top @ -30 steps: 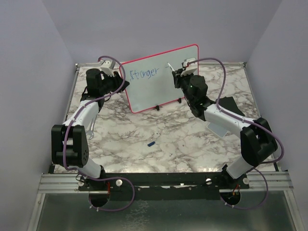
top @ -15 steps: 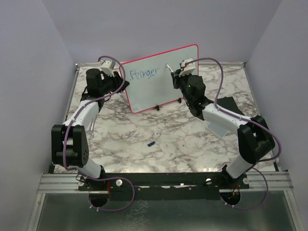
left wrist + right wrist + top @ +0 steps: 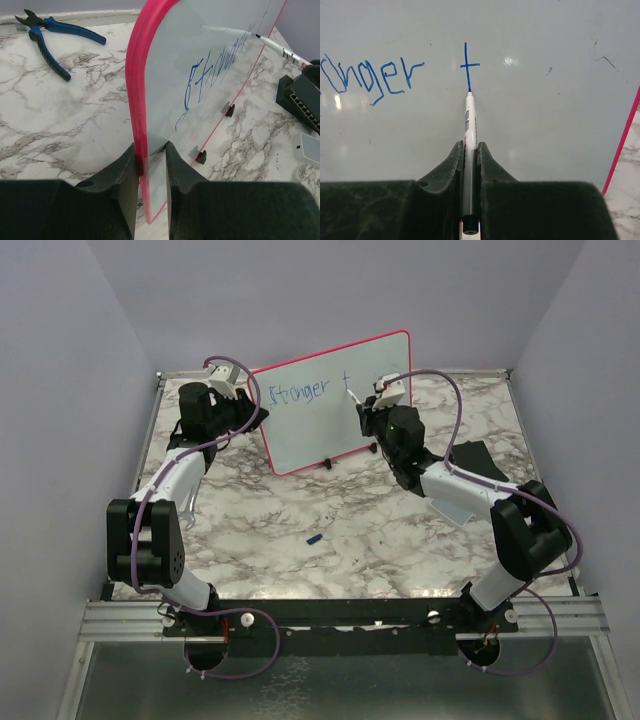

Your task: Write a sentence on the whiteboard

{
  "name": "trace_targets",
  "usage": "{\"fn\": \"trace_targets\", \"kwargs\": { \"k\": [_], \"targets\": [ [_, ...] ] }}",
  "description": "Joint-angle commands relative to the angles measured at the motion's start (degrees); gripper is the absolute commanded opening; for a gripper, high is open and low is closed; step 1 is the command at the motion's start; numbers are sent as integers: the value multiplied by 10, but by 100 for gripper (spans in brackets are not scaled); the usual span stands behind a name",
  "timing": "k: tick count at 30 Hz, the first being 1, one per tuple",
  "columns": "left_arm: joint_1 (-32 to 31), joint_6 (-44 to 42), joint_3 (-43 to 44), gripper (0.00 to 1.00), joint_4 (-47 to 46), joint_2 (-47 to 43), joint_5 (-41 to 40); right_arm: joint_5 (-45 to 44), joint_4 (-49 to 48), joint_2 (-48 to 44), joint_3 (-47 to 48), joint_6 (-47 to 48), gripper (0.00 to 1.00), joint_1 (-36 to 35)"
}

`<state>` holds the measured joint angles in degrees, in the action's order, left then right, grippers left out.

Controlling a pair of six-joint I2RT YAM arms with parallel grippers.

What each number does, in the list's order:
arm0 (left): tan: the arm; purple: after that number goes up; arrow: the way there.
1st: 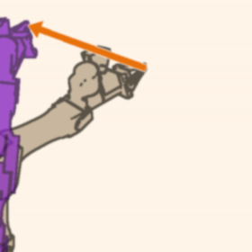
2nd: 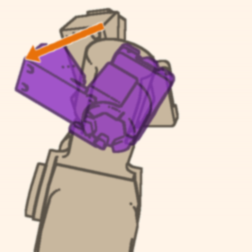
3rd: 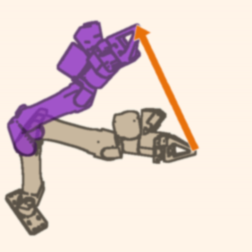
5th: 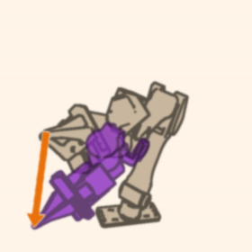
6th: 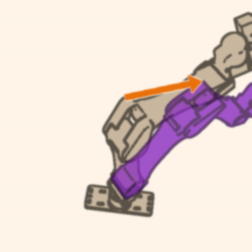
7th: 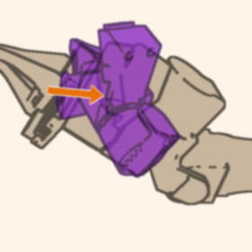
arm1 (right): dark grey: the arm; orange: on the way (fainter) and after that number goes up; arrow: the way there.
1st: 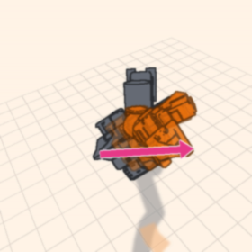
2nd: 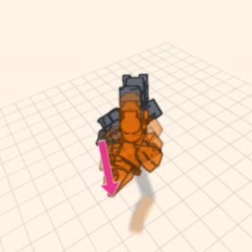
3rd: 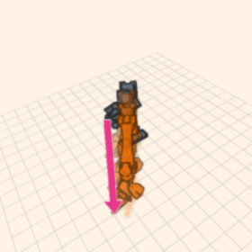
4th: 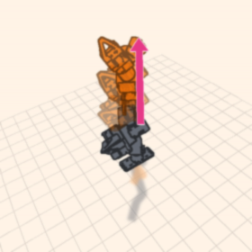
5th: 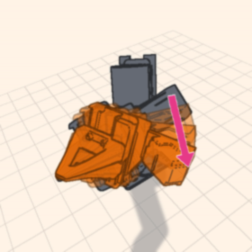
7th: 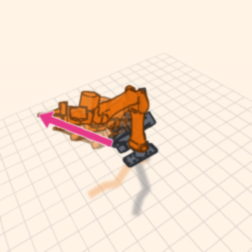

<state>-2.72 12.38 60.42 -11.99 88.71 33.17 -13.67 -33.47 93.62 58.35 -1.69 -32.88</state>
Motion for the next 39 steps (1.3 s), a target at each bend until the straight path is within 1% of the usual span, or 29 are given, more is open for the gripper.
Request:
{"fn": "trace_targets", "kwargs": {
  "k": [1, 8, 17, 26, 39],
  "targets": [
    [-4, -12, 7, 10, 24, -5, -11, -11, 7, -11, -15, -10, 1, 3],
    [-5, -12, 5, 10, 24, -7, -13, -43, 1, -26, -18, 1, 1, 3],
    [-5, -13, 5, 10, 24, -8, -14, -20, -2, -68, -25, 0, 1, 3],
    [-4, -13, 4, 10, 24, -7, -14, -27, 1, -41, 22, 35, 1, 5],
    [-5, -15, 5, 10, 24, -6, -14, -10, 6, -2, 65, 38, 1, 17]
  ]
}}
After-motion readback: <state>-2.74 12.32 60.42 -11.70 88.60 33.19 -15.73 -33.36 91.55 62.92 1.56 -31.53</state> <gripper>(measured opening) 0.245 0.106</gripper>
